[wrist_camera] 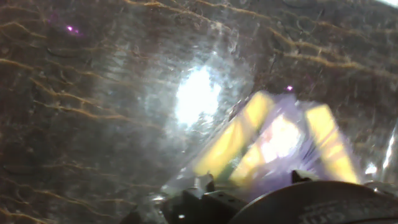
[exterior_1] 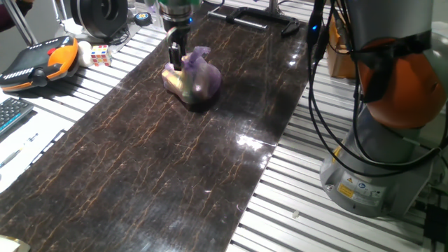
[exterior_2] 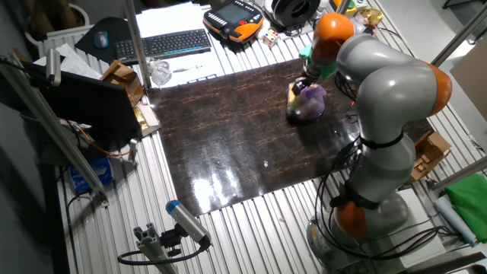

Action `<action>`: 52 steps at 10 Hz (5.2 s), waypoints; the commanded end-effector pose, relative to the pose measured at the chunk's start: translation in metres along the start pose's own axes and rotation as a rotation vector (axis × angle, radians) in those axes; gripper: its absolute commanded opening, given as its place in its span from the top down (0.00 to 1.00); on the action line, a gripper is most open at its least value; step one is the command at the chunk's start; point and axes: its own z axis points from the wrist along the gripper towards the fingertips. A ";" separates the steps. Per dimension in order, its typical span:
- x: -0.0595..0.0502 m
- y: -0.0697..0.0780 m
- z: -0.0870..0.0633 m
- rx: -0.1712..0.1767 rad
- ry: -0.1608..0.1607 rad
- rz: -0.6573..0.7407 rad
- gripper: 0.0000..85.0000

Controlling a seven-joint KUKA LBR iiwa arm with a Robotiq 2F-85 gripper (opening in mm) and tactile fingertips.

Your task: Pick up a bag of things

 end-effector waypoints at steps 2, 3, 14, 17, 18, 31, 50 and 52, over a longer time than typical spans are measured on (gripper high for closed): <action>0.001 -0.005 0.004 -0.002 0.001 -0.008 0.12; 0.004 -0.008 0.005 -0.001 0.007 -0.013 0.14; 0.024 -0.012 0.031 0.001 -0.016 -0.005 0.24; 0.026 -0.011 0.031 -0.007 -0.002 0.003 0.36; 0.028 -0.011 0.029 -0.004 -0.001 0.003 0.38; 0.031 -0.004 0.026 -0.049 0.044 0.083 0.99; 0.003 0.077 -0.064 0.025 0.055 0.262 0.99; 0.008 0.078 -0.066 0.010 0.064 0.252 0.99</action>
